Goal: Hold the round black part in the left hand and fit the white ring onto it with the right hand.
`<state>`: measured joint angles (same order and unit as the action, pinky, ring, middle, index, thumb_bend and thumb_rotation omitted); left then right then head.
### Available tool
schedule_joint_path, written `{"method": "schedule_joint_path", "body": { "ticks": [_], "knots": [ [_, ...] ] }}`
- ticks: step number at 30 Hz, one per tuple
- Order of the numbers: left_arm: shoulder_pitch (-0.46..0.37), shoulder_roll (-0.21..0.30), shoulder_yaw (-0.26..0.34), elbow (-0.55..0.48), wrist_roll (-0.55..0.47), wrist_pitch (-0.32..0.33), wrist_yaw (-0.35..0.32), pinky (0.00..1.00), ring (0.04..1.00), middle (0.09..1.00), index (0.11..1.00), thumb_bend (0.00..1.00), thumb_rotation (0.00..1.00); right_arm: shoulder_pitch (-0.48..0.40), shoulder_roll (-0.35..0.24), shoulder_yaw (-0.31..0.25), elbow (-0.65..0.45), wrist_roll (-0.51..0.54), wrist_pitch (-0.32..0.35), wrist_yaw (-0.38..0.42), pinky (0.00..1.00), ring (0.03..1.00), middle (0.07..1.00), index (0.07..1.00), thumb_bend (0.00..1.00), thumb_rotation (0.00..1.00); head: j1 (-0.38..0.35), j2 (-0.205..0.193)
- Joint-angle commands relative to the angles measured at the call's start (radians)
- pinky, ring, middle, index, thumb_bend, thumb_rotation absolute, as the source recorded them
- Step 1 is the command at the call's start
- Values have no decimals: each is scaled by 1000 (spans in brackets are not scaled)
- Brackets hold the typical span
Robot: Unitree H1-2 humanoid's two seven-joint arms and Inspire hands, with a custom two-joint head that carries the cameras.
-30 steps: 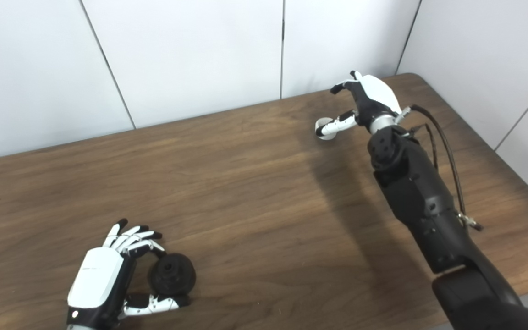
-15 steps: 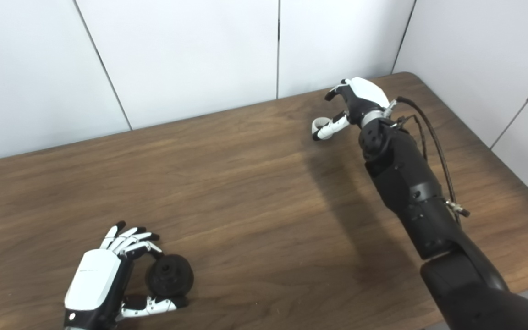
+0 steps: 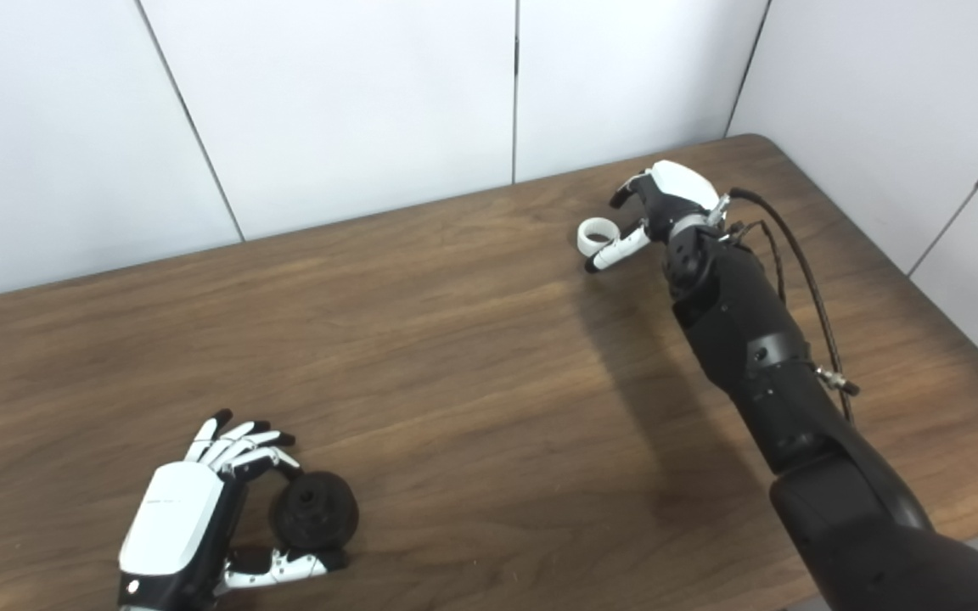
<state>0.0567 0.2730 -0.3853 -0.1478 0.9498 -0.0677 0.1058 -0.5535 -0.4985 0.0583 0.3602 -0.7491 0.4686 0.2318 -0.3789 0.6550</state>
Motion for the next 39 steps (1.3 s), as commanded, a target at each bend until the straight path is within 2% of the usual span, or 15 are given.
{"method": "schedule_joint_path", "body": {
  "ticks": [1, 16, 39],
  "knots": [
    [21, 26, 4, 22, 33, 24, -33, 971, 851, 759, 484, 524, 52, -62, -19, -1, -9, -10, 0, -33, 1000, 1000, 963, 728, 910, 256, -2, 1],
    [19, 20, 4, 21, 31, 27, -33, 973, 851, 760, 484, 524, 51, -74, -25, 27, 5, -4, 0, -32, 1000, 1000, 961, 714, 874, 248, 4, 1],
    [18, 14, 4, 11, 35, 38, -44, 987, 855, 760, 484, 524, 52, -79, -19, 22, 30, 1, 1, -33, 1000, 1000, 949, 699, 865, 242, 17, 5]
  ]
}}
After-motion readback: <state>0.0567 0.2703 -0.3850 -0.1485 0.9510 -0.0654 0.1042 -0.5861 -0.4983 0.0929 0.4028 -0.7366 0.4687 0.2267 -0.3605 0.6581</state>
